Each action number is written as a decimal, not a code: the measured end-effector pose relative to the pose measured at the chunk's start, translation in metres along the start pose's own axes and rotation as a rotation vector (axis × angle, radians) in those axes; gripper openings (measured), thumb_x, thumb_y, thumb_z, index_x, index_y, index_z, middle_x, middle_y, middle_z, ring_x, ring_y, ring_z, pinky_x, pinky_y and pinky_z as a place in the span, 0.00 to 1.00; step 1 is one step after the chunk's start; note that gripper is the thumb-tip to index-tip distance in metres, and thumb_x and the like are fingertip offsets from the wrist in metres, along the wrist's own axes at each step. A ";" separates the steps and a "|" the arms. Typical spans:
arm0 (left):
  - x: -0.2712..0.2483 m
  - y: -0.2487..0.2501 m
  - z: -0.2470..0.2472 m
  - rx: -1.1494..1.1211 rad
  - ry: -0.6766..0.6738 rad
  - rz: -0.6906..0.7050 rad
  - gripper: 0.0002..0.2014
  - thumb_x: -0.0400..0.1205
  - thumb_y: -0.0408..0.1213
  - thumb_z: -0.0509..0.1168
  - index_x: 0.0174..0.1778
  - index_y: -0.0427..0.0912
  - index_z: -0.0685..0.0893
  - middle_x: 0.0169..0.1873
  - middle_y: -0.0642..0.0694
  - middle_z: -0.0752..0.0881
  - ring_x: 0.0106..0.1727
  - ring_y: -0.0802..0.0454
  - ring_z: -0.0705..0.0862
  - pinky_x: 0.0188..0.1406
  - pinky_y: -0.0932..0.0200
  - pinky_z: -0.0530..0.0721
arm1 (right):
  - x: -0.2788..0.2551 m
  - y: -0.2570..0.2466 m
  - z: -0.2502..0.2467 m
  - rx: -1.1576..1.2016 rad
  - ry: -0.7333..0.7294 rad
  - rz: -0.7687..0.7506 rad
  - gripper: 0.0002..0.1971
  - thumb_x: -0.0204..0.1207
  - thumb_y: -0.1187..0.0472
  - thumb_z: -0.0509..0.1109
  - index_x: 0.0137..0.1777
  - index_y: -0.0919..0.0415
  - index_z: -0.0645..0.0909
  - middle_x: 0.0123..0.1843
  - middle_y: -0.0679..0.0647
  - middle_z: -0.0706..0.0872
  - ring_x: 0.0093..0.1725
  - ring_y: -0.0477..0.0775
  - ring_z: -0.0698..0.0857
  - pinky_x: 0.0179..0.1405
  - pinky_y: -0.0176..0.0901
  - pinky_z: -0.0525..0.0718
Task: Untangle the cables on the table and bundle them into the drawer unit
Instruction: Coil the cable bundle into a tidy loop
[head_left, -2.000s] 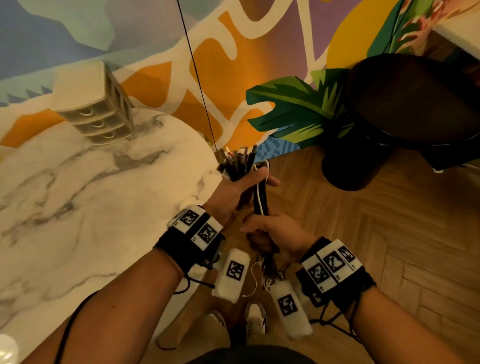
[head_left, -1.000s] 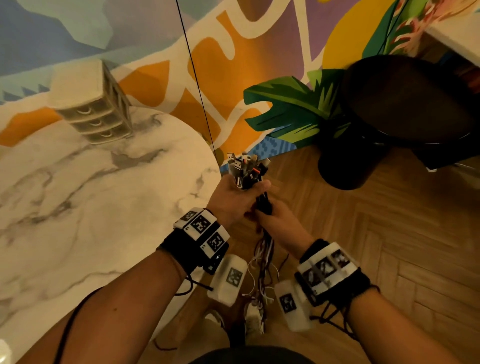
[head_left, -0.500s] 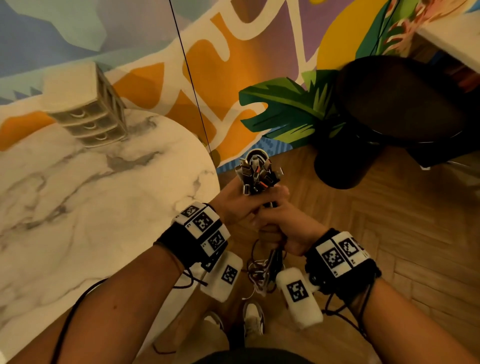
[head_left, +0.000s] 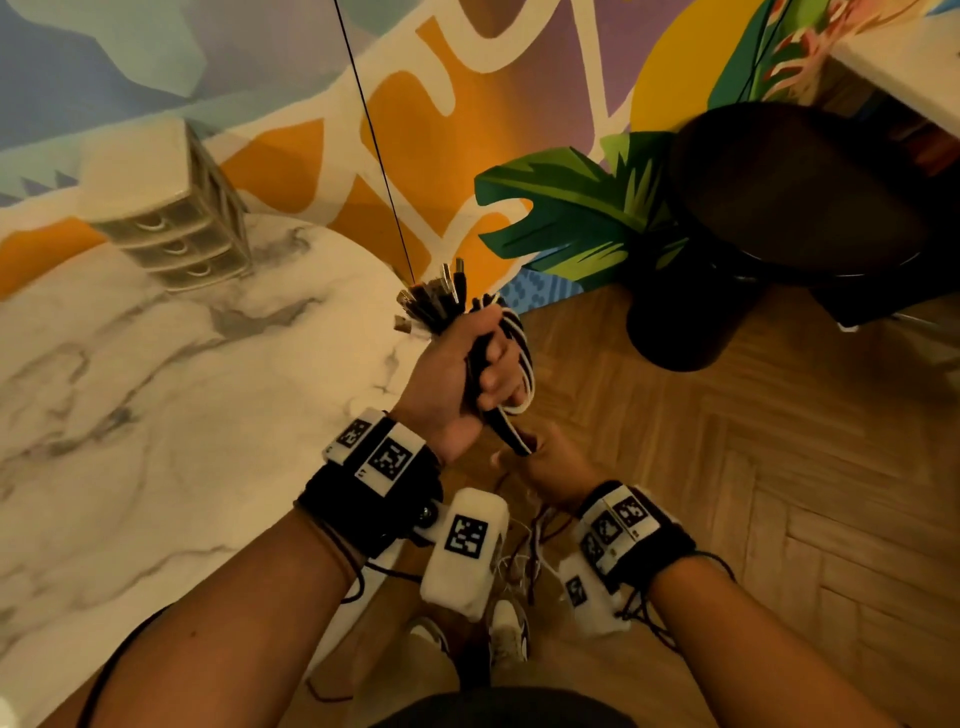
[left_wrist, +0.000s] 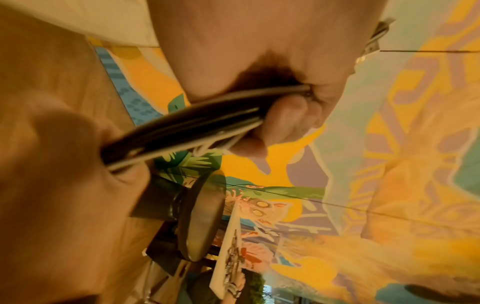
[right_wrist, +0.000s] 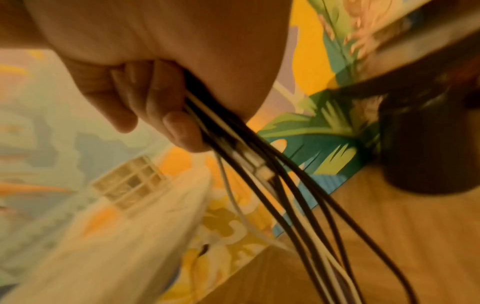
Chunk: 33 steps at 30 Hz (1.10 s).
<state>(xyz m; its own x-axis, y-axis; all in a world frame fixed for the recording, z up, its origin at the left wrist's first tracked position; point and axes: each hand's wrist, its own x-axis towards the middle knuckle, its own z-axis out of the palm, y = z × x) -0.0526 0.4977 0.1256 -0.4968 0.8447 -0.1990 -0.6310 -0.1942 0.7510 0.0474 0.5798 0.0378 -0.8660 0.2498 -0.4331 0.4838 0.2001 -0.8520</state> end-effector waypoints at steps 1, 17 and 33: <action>-0.003 -0.001 -0.004 0.004 -0.020 -0.037 0.19 0.84 0.42 0.54 0.26 0.42 0.68 0.13 0.50 0.67 0.13 0.55 0.62 0.23 0.58 0.67 | 0.004 0.005 -0.008 -0.094 -0.001 -0.006 0.21 0.73 0.70 0.68 0.20 0.53 0.75 0.18 0.43 0.72 0.18 0.41 0.68 0.23 0.34 0.67; -0.029 0.047 -0.008 0.798 -0.210 -0.340 0.28 0.81 0.43 0.63 0.13 0.42 0.68 0.08 0.47 0.64 0.11 0.52 0.58 0.15 0.61 0.53 | -0.023 0.108 -0.097 -0.779 0.136 0.336 0.09 0.74 0.57 0.65 0.33 0.54 0.81 0.34 0.54 0.84 0.40 0.60 0.86 0.32 0.43 0.77; -0.027 0.066 -0.017 1.605 -0.067 -0.136 0.16 0.78 0.50 0.67 0.25 0.52 0.79 0.19 0.46 0.76 0.21 0.58 0.74 0.26 0.64 0.70 | -0.036 0.152 -0.107 -0.455 -0.133 0.557 0.10 0.76 0.54 0.73 0.49 0.61 0.84 0.21 0.46 0.81 0.21 0.44 0.78 0.19 0.32 0.73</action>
<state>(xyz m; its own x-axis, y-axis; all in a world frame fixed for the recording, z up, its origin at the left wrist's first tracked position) -0.0910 0.4535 0.1694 -0.4395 0.8388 -0.3214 0.5993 0.5404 0.5906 0.1653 0.7030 -0.0443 -0.4706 0.3180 -0.8230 0.8363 0.4582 -0.3011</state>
